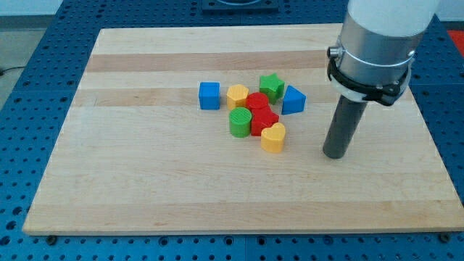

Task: Push the blue triangle into the green star

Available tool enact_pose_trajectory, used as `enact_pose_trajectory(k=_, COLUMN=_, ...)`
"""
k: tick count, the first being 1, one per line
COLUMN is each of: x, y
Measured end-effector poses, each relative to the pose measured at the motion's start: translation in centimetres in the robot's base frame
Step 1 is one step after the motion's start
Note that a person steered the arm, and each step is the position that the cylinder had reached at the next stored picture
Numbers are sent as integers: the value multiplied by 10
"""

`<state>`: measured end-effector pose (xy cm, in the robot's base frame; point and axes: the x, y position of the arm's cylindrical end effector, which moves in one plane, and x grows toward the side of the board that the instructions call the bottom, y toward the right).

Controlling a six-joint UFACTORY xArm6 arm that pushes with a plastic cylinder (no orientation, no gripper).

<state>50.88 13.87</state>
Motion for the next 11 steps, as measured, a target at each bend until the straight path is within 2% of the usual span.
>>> enact_pose_trajectory(k=3, x=-23, y=-19)
enact_pose_trajectory(k=6, x=-54, y=9)
enact_pose_trajectory(k=8, x=-102, y=-62)
enact_pose_trajectory(k=10, x=-110, y=-66)
enact_pose_trajectory(k=11, x=-111, y=-121)
